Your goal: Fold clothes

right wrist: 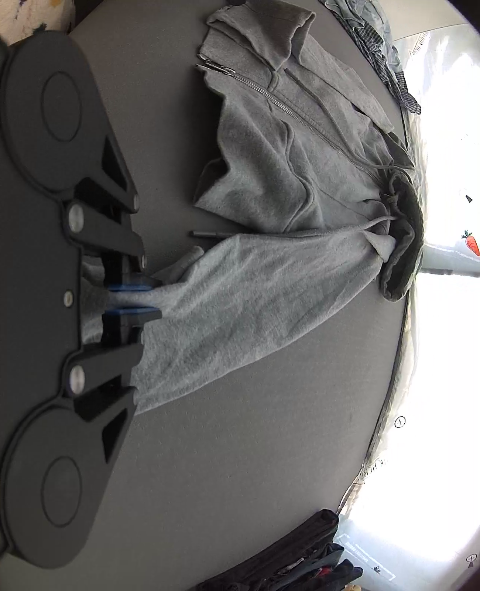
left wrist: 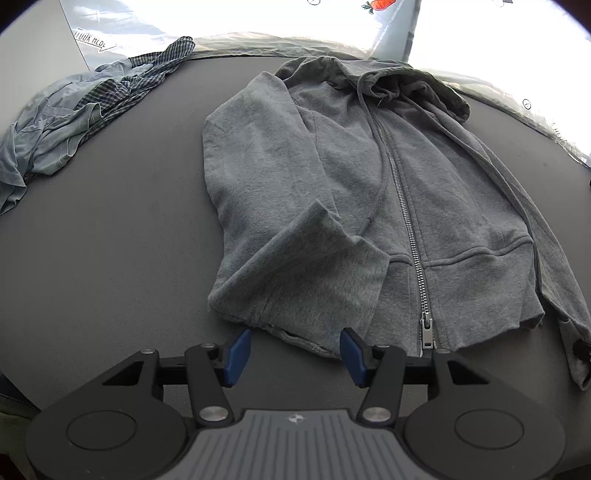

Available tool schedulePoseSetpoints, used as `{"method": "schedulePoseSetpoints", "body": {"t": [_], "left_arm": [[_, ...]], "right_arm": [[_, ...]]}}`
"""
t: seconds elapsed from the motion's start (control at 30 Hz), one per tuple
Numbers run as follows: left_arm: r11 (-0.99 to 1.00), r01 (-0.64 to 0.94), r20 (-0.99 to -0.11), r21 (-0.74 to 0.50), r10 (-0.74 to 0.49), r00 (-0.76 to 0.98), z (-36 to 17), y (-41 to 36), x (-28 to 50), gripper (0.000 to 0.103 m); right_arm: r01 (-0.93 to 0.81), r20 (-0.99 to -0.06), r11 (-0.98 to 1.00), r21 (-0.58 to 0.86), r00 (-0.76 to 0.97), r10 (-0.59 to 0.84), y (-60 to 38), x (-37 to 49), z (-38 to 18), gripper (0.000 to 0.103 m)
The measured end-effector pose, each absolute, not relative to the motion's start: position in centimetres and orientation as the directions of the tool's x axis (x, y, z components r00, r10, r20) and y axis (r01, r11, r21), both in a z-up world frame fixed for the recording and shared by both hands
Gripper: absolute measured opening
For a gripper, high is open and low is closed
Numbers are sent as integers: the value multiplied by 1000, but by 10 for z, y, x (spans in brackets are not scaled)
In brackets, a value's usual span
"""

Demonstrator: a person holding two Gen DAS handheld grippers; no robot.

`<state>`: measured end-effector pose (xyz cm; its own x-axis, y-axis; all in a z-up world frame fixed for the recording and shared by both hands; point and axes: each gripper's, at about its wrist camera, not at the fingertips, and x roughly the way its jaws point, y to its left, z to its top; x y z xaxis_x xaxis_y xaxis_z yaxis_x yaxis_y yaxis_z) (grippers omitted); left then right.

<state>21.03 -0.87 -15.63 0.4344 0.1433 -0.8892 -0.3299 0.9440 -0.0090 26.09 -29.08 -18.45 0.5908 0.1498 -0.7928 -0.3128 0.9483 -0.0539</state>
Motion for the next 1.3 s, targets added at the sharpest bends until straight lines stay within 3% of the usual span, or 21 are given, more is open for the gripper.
{"method": "schedulePoseSetpoints", "body": {"t": [0.2,0.33,0.4,0.43,0.5,0.73,0.8,0.87,0.97,1.17,1.3], "left_arm": [[942,-336,-879,8,167,447,-152,-10,216,55],[944,-329,-875,23,178,449,-152,-10,222,55],[938,-345,-871,40,202,448,-154,-8,225,55],[938,-344,-869,52,212,448,-155,-7,227,55],[937,-342,-863,74,232,449,-156,-5,230,55],[963,-248,-836,106,221,501,-167,2,244,55],[973,-200,-824,115,206,528,-172,0,247,52],[975,-196,-816,100,193,545,-172,7,248,13],[970,-238,-797,53,185,574,-164,27,244,11],[875,-472,-651,107,421,632,-96,129,225,9],[617,-766,-521,182,721,457,-62,230,218,14]], "right_arm": [[-101,-661,994,-38,749,51,-361,309,-131,8],[198,-593,971,-137,768,-241,-414,364,-110,17],[269,-582,937,-223,735,-350,-423,381,-106,21],[263,-587,939,-221,733,-343,-420,379,-108,21],[223,-622,955,-193,725,-296,-407,368,-119,37],[90,-726,992,-85,677,-124,-359,333,-156,40],[54,-750,997,-50,657,-73,-346,323,-167,40],[42,-761,998,-43,646,-60,-334,317,-170,40],[33,-771,999,-43,635,-54,-317,310,-172,40],[77,-761,996,-39,643,-80,-296,311,-159,40],[88,-756,996,-20,650,-73,-280,308,-152,40]]}}
